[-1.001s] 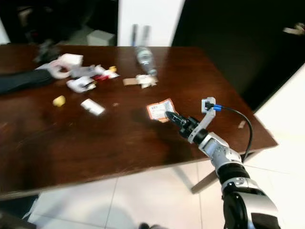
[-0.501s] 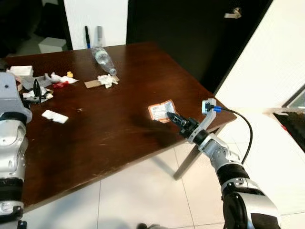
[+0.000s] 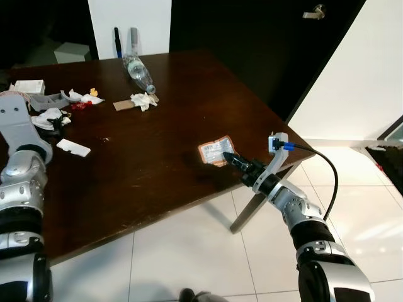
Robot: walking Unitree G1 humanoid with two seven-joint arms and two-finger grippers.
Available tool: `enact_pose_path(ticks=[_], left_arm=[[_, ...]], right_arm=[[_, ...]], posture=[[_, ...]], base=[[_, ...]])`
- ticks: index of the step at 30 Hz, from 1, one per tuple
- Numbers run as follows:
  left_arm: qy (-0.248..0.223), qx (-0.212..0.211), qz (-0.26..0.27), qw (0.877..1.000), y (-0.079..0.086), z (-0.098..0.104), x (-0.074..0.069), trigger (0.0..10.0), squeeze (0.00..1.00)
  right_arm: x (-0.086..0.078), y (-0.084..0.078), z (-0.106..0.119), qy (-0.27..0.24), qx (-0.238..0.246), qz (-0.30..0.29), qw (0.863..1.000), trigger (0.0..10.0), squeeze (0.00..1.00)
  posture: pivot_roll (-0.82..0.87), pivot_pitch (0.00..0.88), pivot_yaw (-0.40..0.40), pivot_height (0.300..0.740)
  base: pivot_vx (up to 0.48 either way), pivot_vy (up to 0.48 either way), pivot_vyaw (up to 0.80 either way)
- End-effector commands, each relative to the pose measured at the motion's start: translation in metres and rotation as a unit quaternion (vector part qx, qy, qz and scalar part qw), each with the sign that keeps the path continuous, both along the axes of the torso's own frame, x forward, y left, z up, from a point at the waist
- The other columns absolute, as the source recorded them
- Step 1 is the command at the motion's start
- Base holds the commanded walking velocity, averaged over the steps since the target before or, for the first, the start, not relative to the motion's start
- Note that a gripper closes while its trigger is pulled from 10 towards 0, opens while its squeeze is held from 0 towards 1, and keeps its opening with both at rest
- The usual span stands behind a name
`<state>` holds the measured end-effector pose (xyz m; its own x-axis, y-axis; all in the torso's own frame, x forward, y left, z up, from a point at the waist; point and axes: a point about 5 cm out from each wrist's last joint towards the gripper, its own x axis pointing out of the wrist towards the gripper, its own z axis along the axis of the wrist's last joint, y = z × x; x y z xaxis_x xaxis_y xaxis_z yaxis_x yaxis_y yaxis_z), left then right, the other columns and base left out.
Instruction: Picking trash to rubbish bin
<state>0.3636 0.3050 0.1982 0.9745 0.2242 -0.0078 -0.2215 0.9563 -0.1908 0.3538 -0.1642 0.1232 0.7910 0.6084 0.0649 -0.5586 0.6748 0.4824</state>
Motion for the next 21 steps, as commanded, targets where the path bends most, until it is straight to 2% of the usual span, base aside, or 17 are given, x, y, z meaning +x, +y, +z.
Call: enact_pose_path(ticks=[1,3,4,6,7,10,14,15,18,21], left_arm=[[0.012,-0.049,-0.031,0.998,-0.012,-0.007,0.006,10.0,0.0],[0.012,-0.085,-0.045,0.995,-0.02,-0.004,0.013,10.0,0.0],[0.012,-0.085,-0.045,0.995,-0.02,-0.004,0.013,10.0,0.0],[0.021,-0.119,-0.045,0.992,-0.029,0.0,0.021,10.0,0.0],[0.021,-0.119,-0.045,0.992,-0.029,0.0,0.021,10.0,0.0],[0.04,-0.144,-0.017,0.989,-0.036,0.003,0.028,10.0,0.0],[0.053,-0.152,0.017,0.987,-0.035,0.005,0.03,10.0,0.0],[0.062,-0.146,0.049,0.986,-0.036,0.01,0.032,10.0,0.0],[0.064,-0.14,0.057,0.986,-0.036,0.013,0.033,10.0,0.0],[0.075,-0.108,0.097,0.987,-0.033,0.025,0.035,10.0,0.0]], right_arm=[[-0.003,-0.005,-0.003,0.008,-0.006,-0.003,1.0,10.0,0.0],[-0.005,-0.007,-0.004,0.009,-0.007,-0.004,1.0,10.0,0.0],[-0.005,-0.007,-0.004,0.009,-0.007,-0.004,1.0,10.0,0.0],[-0.007,-0.008,-0.004,0.01,-0.005,-0.006,1.0,10.0,0.0],[-0.007,-0.008,-0.004,0.01,-0.005,-0.006,1.0,10.0,0.0],[-0.012,-0.008,-0.007,0.014,-0.009,-0.006,1.0,10.0,0.0],[-0.014,-0.009,-0.009,0.017,-0.008,-0.01,1.0,10.0,0.0],[-0.015,-0.01,-0.009,0.019,-0.006,-0.015,1.0,10.0,0.0],[-0.015,-0.01,-0.009,0.019,-0.006,-0.017,1.0,10.0,0.0],[-0.016,-0.01,-0.009,0.02,-0.005,-0.02,1.0,10.0,0.0]], posture=[[0.09,0.215,-0.106,0.74],[0.08,0.223,-0.102,0.74],[0.08,0.223,-0.102,0.74],[0.08,0.234,-0.1,0.74],[0.08,0.234,-0.1,0.74],[0.07,0.24,-0.09,0.74],[0.07,0.245,-0.078,0.74],[0.07,0.246,-0.071,0.74],[0.07,0.246,-0.071,0.74],[0.07,0.248,-0.066,0.74]], base=[[0.0,0.0,0.0],[0.0,0.0,0.0],[0.0,0.0,0.0],[0.0,0.0,0.0],[0.0,0.0,0.0],[0.0,0.0,0.0],[0.0,0.0,0.0],[0.0,0.0,0.0],[0.0,0.0,0.0],[0.0,0.0,0.0]])
